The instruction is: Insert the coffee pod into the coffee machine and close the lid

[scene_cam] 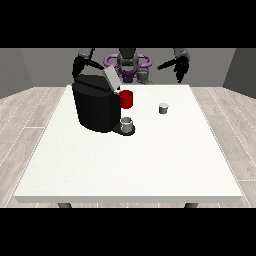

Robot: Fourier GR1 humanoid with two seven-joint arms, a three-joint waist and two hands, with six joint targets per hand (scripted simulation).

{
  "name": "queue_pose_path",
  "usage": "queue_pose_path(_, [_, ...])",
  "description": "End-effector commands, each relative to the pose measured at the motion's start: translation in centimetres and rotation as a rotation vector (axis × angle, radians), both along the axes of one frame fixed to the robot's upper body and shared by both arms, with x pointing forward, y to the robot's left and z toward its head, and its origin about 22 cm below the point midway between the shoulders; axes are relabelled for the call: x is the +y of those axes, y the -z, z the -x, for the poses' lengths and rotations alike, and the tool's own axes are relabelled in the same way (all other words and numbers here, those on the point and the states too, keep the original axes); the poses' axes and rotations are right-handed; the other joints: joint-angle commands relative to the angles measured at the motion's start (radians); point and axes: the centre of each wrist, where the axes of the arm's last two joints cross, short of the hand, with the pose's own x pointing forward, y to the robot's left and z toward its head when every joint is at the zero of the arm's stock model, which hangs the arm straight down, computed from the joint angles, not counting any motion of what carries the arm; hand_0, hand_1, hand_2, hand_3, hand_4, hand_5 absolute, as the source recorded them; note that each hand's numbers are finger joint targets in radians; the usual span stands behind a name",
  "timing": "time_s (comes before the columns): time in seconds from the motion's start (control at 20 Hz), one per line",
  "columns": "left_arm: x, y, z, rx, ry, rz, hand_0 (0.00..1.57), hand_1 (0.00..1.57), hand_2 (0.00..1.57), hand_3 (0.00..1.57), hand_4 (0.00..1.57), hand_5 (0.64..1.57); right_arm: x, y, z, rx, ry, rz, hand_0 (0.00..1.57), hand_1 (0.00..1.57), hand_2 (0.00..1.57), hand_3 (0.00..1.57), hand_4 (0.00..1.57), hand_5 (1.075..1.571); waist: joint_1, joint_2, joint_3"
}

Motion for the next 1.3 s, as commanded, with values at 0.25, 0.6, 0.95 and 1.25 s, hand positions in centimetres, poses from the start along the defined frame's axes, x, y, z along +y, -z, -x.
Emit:
queue_pose_path(0.25, [4.2, -1.1, -3.5, 0.061, -0.043, -0.205, 0.00, 0.00, 0.00, 0.00, 0.00, 1.571, 3.0, -1.0, -0.6, -0.045, -0.070, -0.005, 0.00, 0.00, 0.00, 0.00, 0.00, 1.571, -0.086, 0.098, 0.0000])
queue_pose_path(0.6, [4.0, -2.7, -7.3, 0.129, -0.065, -0.291, 0.00, 0.00, 0.00, 0.00, 0.00, 1.571, 6.0, -2.1, -1.6, -0.037, -0.097, 0.018, 0.00, 0.00, 0.00, 0.00, 0.00, 1.571, -0.129, 0.161, 0.0001])
queue_pose_path(0.95, [2.0, -1.4, -9.1, 0.093, -0.076, -0.385, 0.00, 0.00, 0.29, 0.00, 0.00, 1.571, 4.1, -2.6, -4.2, -0.044, -0.103, -0.016, 0.00, 0.00, 0.00, 0.00, 0.00, 1.571, -0.108, 0.202, 0.0004])
queue_pose_path(1.25, [-0.9, 0.0, -9.6, 0.038, -0.058, -0.482, 0.94, 0.94, 0.95, 0.69, 0.08, 1.571, 5.2, 0.0, -4.3, 0.023, -0.088, -0.007, 0.00, 0.00, 0.00, 0.00, 0.00, 1.571, -0.070, 0.167, 0.0005])
